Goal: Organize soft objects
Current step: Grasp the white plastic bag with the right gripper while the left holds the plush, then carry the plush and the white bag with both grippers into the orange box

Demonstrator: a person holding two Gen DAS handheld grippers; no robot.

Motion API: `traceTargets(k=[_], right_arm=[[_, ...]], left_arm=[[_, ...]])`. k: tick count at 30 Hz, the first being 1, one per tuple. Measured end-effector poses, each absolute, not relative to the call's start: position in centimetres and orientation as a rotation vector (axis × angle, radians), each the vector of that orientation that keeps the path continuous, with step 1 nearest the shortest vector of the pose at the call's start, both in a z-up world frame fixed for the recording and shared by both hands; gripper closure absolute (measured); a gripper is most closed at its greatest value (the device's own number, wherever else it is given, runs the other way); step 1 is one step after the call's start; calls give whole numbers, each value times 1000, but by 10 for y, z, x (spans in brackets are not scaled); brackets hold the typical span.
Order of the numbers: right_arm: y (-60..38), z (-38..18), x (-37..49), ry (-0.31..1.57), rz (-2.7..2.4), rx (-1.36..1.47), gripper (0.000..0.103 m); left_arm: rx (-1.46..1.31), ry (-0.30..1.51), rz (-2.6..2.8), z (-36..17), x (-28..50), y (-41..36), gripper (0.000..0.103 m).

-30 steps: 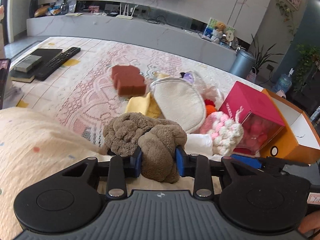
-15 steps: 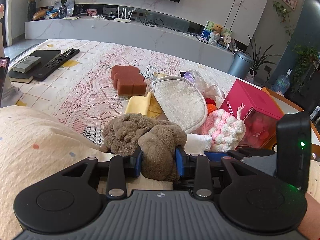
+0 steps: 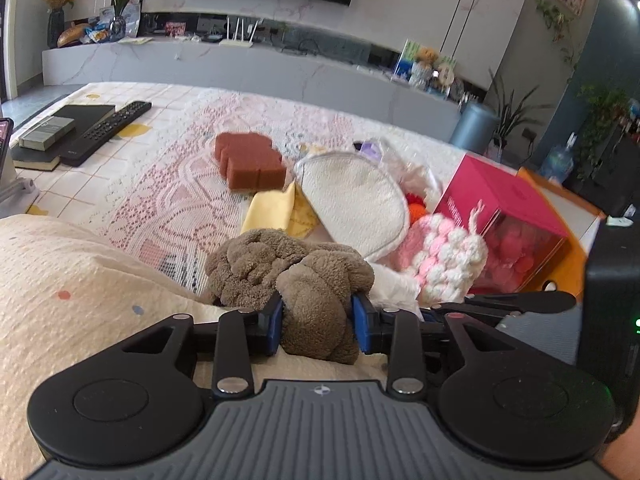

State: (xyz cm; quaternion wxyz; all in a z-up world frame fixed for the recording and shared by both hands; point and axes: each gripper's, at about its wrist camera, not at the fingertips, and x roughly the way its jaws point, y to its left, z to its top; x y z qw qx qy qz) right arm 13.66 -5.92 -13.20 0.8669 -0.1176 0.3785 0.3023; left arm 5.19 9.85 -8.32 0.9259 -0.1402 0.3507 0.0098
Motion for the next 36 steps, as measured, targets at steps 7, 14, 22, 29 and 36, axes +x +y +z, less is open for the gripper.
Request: traceTargets(k=[7, 14, 22, 29, 36], right_arm=[[-89, -84, 126, 683, 576, -150, 94], [-125, -37, 110, 618, 559, -7, 94], [-162, 22, 83, 474, 528, 33, 94], [-194, 72, 63, 383, 497, 22, 94], [-215, 94, 42, 431, 561, 18, 94]], left_arm=[[-329, 571, 21, -60, 34, 102, 66], [-324, 531, 43, -40, 25, 102, 66], [-306, 466, 11, -16, 14, 92, 66], [-249, 371, -74, 17, 6, 70, 66], [-260, 379, -108, 18, 7, 72, 66]])
